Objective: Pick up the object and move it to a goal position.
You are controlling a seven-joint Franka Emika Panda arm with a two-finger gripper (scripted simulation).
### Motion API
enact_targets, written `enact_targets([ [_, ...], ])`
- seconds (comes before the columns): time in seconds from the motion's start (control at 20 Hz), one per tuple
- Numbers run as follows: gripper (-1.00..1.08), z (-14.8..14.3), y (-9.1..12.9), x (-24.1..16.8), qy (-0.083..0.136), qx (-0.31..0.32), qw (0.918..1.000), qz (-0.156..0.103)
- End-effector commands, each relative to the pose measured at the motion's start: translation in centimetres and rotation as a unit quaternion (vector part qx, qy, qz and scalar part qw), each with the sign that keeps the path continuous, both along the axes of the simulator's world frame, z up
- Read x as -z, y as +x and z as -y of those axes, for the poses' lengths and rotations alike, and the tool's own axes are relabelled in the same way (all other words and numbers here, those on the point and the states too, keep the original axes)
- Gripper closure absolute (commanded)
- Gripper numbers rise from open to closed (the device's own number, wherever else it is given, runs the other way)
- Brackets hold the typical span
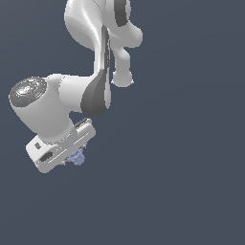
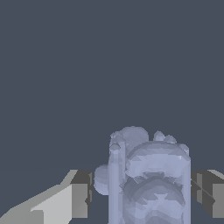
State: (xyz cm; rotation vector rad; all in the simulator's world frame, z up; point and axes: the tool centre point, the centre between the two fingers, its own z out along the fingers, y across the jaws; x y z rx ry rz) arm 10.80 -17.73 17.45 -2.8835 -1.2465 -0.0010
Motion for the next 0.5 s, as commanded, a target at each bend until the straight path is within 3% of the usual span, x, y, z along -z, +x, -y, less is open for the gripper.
enact_targets([
  [0.0,1.08,0.6,0.7,-0.6,0.000,0.000,1.0000,0.000],
  [0.45,1.08,2.1,2.6,-1.8,0.000,0.000,1.0000,0.000],
])
